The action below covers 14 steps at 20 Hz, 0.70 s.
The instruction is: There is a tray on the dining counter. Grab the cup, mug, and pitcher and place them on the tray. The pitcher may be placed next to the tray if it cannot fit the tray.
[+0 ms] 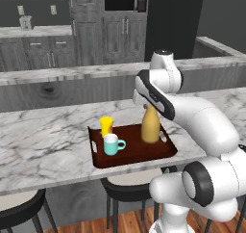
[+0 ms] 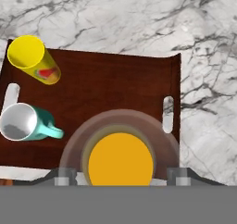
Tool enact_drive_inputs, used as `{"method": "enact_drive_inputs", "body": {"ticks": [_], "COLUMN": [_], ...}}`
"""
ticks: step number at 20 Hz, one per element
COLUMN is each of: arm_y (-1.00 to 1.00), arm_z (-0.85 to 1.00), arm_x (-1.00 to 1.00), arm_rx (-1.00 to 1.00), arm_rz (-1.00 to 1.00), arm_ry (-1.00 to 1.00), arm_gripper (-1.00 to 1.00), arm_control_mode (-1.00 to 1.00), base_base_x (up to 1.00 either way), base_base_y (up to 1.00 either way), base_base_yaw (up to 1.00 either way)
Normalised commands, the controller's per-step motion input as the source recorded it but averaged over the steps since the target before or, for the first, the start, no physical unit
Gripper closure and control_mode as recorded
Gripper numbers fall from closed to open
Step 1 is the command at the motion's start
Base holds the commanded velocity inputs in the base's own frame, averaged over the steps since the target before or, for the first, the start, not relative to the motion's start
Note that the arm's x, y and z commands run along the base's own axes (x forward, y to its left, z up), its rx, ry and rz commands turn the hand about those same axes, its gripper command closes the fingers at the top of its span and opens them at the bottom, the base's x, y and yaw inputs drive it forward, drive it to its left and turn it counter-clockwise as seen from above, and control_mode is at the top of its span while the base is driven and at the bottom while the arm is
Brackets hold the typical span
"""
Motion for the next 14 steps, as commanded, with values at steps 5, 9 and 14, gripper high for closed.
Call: {"method": "enact_drive_inputs", "body": {"ticks": [5, 9, 14], "arm_y": [0.00, 0.00, 0.00], "arm_z": [-0.17, -0.14, -0.13], "arm_x": [0.05, 0.08, 0.06], "arm_rx": [0.00, 0.00, 0.00], "arm_rz": [0.00, 0.00, 0.00], "arm_ry": [0.00, 0.00, 0.00], "arm_gripper": [1.00, 1.00, 1.00], "arm_control_mode": [-1.00, -1.00, -1.00], "base_base_x": [0.00, 0.00, 0.00], "base_base_y": [0.00, 0.00, 0.00], "base_base_yaw": [0.00, 0.00, 0.00]}}
